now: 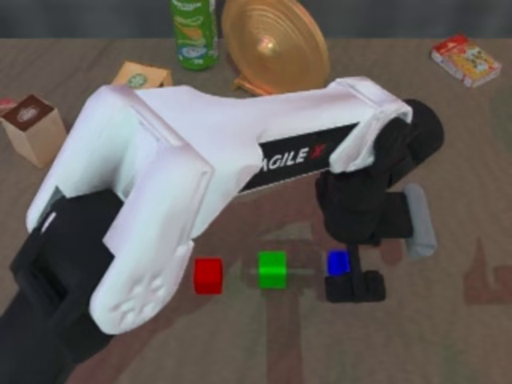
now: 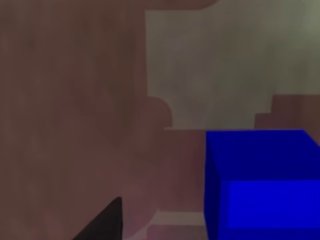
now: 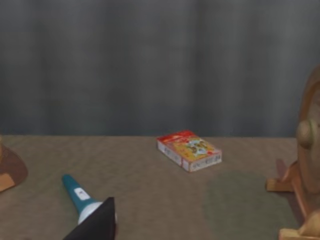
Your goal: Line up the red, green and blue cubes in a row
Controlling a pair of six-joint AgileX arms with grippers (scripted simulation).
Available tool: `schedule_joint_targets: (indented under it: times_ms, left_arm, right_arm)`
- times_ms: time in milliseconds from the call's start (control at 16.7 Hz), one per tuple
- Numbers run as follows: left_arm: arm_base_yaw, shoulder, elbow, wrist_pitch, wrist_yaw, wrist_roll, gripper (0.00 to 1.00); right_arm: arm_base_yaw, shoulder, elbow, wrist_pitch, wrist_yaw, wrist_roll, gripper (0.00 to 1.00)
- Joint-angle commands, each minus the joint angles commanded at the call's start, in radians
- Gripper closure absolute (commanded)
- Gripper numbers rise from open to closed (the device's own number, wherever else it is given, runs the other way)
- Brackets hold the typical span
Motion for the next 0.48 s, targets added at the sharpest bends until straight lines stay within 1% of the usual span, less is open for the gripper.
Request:
schedule_joint_targets:
  times_ms: [120,240,480]
  left_arm:
    - [0.002,0.000,0.004,-0.004,0.000,0.000,0.00]
    - [0.003,-0.005,0.040,-0.042,0.000,0.003,0.00]
    - [0.016,-0.029,0.156,-0.196,0.000,0.003,0.00]
  right_arm:
    - [0.000,0.000,0.000,0.000,0.000,0.000,0.00]
    - [0.000,0.000,0.000,0.000,0.000,0.000,0.00]
    - [0.000,0.000,0.000,0.000,0.000,0.000,0.00]
